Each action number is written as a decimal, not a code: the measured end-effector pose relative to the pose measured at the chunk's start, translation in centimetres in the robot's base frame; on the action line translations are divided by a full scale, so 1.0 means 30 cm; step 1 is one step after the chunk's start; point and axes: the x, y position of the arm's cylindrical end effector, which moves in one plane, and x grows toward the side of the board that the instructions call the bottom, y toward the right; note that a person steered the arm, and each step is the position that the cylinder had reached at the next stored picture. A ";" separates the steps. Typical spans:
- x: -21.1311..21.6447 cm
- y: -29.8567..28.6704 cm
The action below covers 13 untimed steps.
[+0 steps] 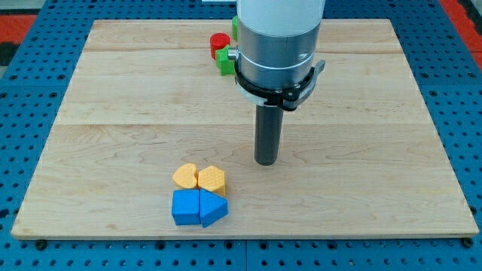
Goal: Place the green circle above the red circle
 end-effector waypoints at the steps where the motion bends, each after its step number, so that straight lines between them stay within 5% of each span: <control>1: 0.000 -0.004; 8: 0.000 0.067; 12: -0.409 0.204; 13: -0.659 0.198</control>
